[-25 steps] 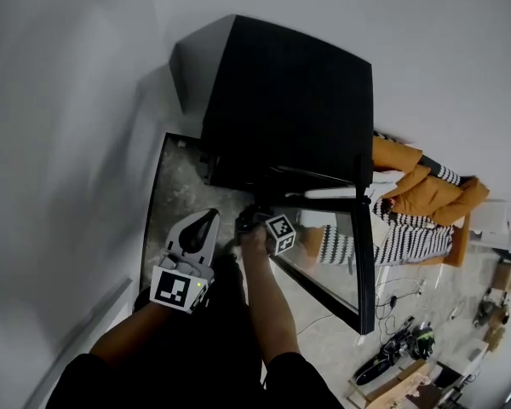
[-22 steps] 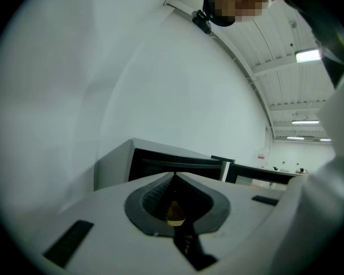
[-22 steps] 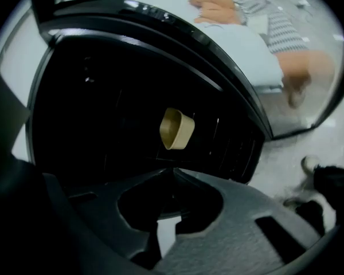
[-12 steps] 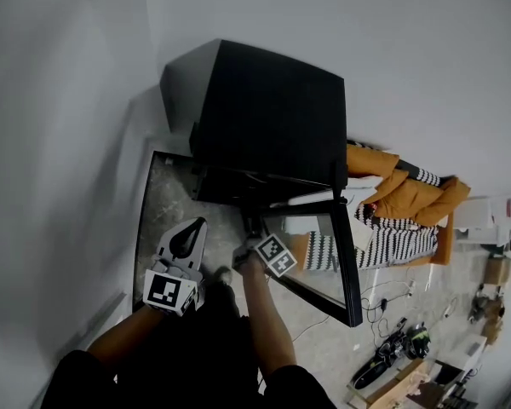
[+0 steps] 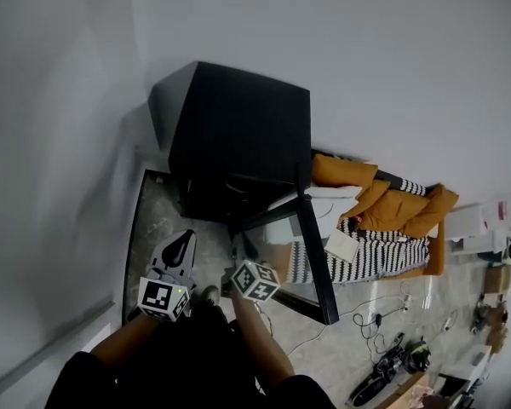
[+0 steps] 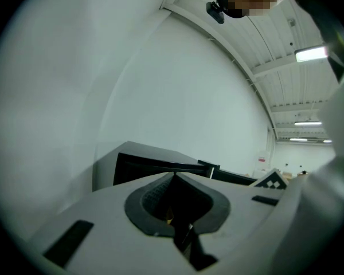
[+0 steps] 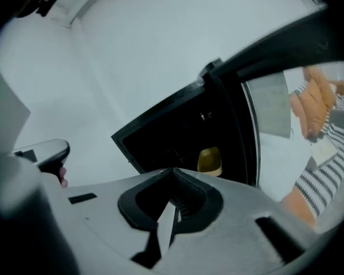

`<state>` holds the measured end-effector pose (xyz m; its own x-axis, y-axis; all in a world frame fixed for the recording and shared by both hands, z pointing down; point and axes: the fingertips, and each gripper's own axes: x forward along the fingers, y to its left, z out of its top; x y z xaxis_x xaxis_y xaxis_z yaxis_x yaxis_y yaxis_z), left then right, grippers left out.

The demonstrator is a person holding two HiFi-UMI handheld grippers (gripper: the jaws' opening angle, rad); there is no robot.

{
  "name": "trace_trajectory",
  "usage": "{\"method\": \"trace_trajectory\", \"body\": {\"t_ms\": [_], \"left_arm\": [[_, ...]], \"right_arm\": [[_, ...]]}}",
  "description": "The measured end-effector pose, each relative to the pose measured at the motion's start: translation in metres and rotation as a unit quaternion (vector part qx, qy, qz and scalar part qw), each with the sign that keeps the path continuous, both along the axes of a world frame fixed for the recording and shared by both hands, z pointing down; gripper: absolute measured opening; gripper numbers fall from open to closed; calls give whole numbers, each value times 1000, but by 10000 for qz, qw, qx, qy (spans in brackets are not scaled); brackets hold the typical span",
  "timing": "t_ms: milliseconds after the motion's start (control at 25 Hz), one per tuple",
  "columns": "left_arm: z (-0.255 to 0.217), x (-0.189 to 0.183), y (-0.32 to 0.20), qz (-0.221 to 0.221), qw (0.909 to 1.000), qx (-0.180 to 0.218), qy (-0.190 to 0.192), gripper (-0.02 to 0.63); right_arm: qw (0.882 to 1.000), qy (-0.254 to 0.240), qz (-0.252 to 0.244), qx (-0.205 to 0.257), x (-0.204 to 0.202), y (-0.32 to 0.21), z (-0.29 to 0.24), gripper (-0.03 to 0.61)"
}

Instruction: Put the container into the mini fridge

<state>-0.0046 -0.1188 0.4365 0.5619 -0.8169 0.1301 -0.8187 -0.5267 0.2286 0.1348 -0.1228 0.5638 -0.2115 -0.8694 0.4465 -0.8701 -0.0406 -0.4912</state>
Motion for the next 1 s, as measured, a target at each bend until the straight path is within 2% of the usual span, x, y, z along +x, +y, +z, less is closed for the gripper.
{"method": "trace_trajectory", "body": {"t_ms": [160, 360, 800, 1000], "left_arm": [[-7, 8, 15, -67, 9999, 69, -62, 5], [-14, 0, 31, -174, 9997, 20, -193, 5], [-35, -17, 43, -391, 9986, 288, -198, 5], [-51, -15, 43, -422, 9981, 340, -288, 5]], "right_arm": [[9974, 431, -286, 498, 1, 14, -44, 2], [9905, 808, -427, 1023, 5, 24, -97, 2], [9823, 913, -430, 1581, -2, 61, -151, 2], [9811, 915, -520, 1623, -5, 64, -154, 2]]}}
